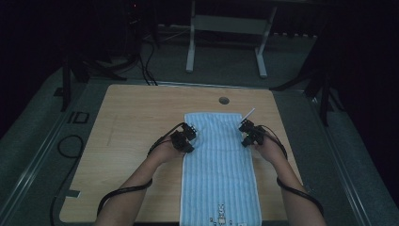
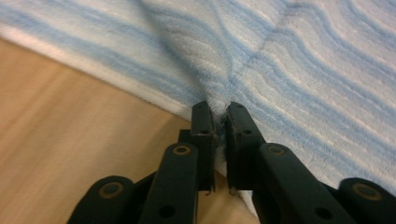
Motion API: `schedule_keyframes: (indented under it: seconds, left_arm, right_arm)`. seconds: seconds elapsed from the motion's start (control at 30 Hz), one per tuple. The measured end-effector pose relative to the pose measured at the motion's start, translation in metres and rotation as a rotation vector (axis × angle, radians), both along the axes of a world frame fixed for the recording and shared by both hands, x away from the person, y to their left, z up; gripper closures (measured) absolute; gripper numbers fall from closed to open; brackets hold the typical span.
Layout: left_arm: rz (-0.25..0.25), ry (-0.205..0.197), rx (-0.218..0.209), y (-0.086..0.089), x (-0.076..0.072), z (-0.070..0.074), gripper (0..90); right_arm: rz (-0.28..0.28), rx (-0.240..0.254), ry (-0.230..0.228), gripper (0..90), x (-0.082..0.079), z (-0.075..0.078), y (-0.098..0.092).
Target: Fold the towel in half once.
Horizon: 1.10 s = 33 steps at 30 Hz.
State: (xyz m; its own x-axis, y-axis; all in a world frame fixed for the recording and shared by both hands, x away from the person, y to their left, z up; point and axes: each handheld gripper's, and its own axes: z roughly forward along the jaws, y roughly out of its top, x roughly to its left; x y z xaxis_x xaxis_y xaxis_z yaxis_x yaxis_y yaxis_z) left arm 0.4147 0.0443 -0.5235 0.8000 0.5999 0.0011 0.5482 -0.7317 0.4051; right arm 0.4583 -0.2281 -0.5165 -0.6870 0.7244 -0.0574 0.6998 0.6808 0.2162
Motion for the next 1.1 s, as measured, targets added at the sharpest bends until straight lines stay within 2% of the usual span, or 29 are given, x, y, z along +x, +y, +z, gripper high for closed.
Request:
schedule_keyframes:
  seconds: [0.07,0.13,0.23,0.3,0.37,0.4,0.5,0.53,0.57,0.63,0.67,0.73,0.87,0.93,1.0,1.07,1.1]
  left_arm:
    - [0.026,-0.021,-0.005,0.002,0.003,0.005,83.8]
    - [0.057,-0.011,-0.046,0.006,0.006,0.012,83.9]
    - [0.061,-0.034,-0.064,0.012,0.008,0.028,83.8]
    - [0.073,-0.066,-0.059,0.014,0.006,0.040,83.7]
    - [0.086,-0.089,-0.078,0.017,0.002,0.053,83.6]
    - [0.088,-0.110,-0.083,0.019,-0.002,0.060,83.6]
    - [0.078,-0.138,-0.106,0.025,-0.016,0.076,83.2]
    - [0.049,-0.150,-0.091,0.027,-0.028,0.081,83.1]
    - [0.040,-0.155,-0.088,0.028,-0.035,0.082,82.7]
    - [0.015,-0.171,-0.072,0.030,-0.053,0.082,82.5]
    - [-0.014,-0.162,-0.073,0.031,-0.067,0.080,82.1]
    - [-0.038,-0.150,-0.075,0.033,-0.087,0.072,80.7]
    - [-0.077,-0.106,-0.065,0.034,-0.120,0.048,80.7]
    - [-0.086,-0.083,-0.061,0.034,-0.129,0.037,80.7]
    - [-0.099,-0.065,-0.040,0.034,-0.137,0.027,80.7]
    - [-0.097,-0.040,-0.054,0.034,-0.142,0.018,80.6]
    - [-0.103,-0.035,-0.046,0.034,-0.143,0.015,80.6]
  right_arm:
    - [0.001,-0.004,-0.016,86.5,0.003,0.004,0.000]
    - [-0.003,0.008,-0.026,86.5,0.005,0.011,-0.001]
    - [-0.001,0.034,-0.060,86.5,0.005,0.030,-0.004]
    - [0.001,0.047,-0.078,86.5,0.005,0.043,-0.004]
    - [0.008,0.055,-0.112,86.5,0.002,0.057,-0.004]
    - [0.012,0.061,-0.123,86.5,0.000,0.064,-0.004]
    - [0.032,0.082,-0.160,86.4,-0.013,0.085,-0.004]
    - [0.037,0.096,-0.163,86.4,-0.018,0.089,-0.005]
    - [0.059,0.112,-0.178,86.4,-0.031,0.096,-0.006]
    - [0.080,0.130,-0.186,86.4,-0.048,0.098,-0.008]
    - [0.087,0.138,-0.187,86.4,-0.057,0.098,-0.008]
    - [0.106,0.146,-0.192,86.4,-0.081,0.091,-0.009]
    - [0.135,0.168,-0.170,86.3,-0.118,0.067,-0.012]
    - [0.127,0.178,-0.136,86.3,-0.131,0.053,-0.012]
    - [0.139,0.169,-0.113,86.2,-0.141,0.039,-0.012]
    - [0.128,0.177,-0.085,86.2,-0.147,0.028,-0.013]
    - [0.132,0.168,-0.072,86.1,-0.149,0.022,-0.012]
